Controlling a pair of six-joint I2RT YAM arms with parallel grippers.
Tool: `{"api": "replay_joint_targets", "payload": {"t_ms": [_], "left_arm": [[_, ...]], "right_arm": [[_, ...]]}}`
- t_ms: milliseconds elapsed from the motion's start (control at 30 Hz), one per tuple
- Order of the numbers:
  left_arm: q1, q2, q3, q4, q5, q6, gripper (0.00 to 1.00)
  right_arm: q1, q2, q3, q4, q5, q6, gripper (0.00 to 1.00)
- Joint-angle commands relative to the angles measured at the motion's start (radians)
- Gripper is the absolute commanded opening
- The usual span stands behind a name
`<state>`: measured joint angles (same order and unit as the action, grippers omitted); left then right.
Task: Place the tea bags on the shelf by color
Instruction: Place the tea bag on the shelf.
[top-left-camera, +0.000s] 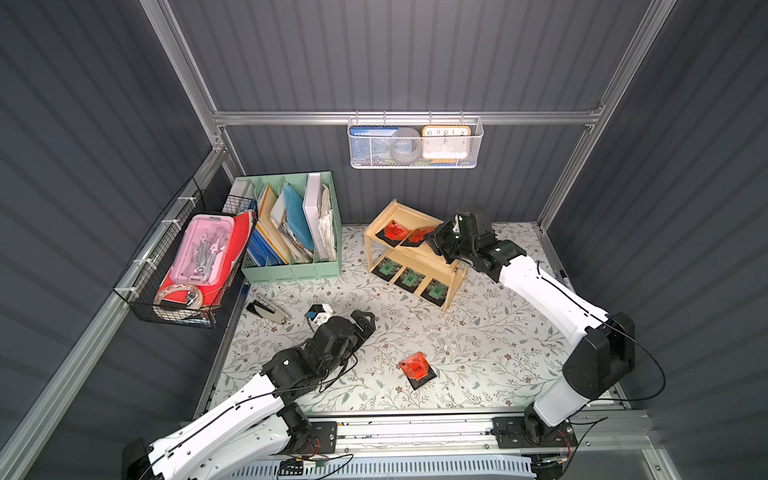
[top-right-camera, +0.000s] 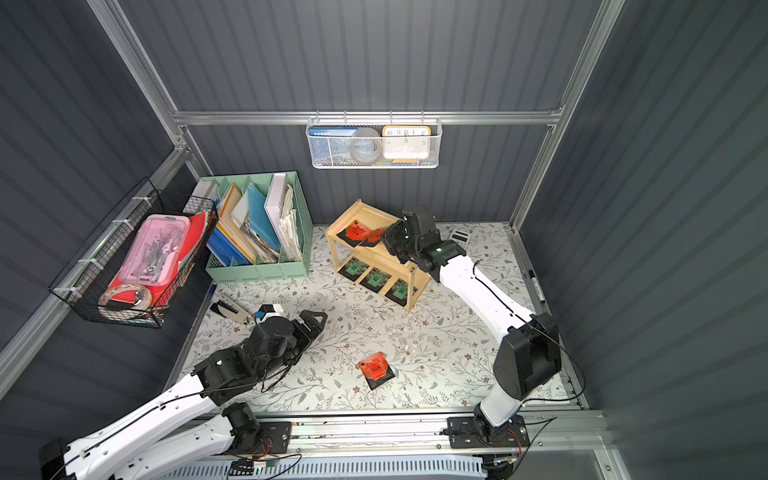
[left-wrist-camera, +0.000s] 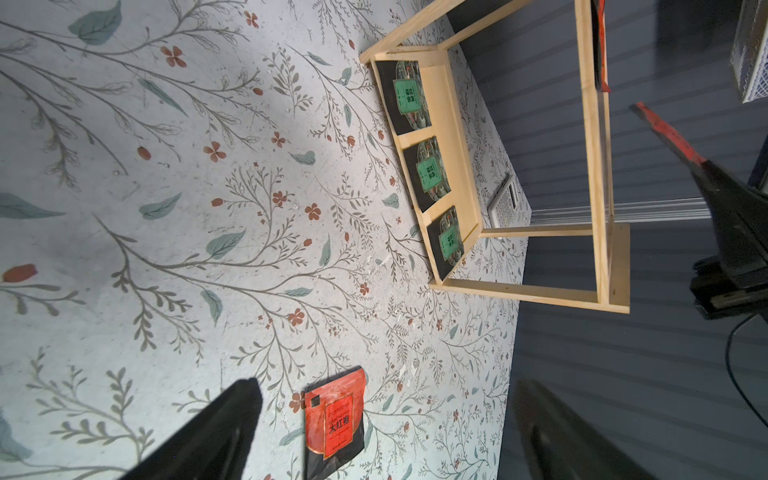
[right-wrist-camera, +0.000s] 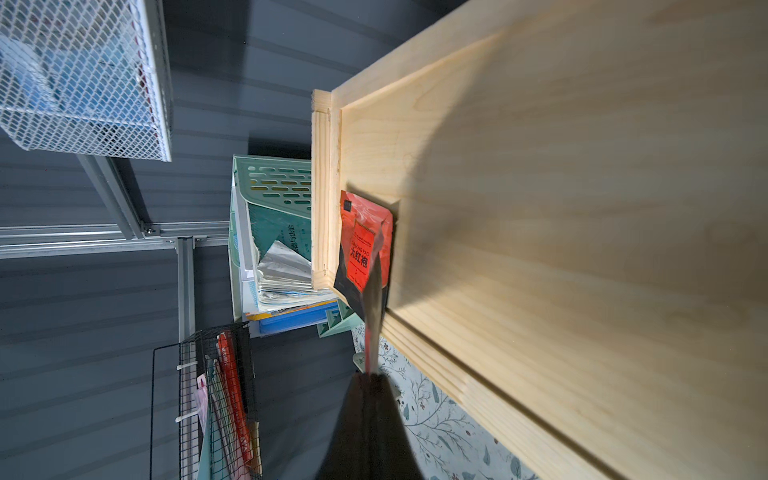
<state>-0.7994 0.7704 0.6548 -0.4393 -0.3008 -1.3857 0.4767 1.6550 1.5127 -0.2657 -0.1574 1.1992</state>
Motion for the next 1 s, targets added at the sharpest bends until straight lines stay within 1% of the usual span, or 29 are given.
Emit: {"api": "replay_joint_targets", "payload": {"t_ms": [0, 267, 967], "left_arm": [[0.0, -0.021, 0.01, -0.045, -0.031, 0.001, 1.0], [0.001, -0.04, 0.006, -0.062, -0.039, -0.007, 1.0], [-0.001, -0.049, -0.005, -0.064, -0.04, -0.014, 1.0]], "right_arm": [[0.002, 0.012, 0.03, -0.019, 0.012, 0.014, 0.0], [0.003, 0.026, 0.025, -0.034, 0.033, 0.026, 0.0], [0.003, 0.061, 0.034, -0.025, 0.017, 0.059, 0.01]]}}
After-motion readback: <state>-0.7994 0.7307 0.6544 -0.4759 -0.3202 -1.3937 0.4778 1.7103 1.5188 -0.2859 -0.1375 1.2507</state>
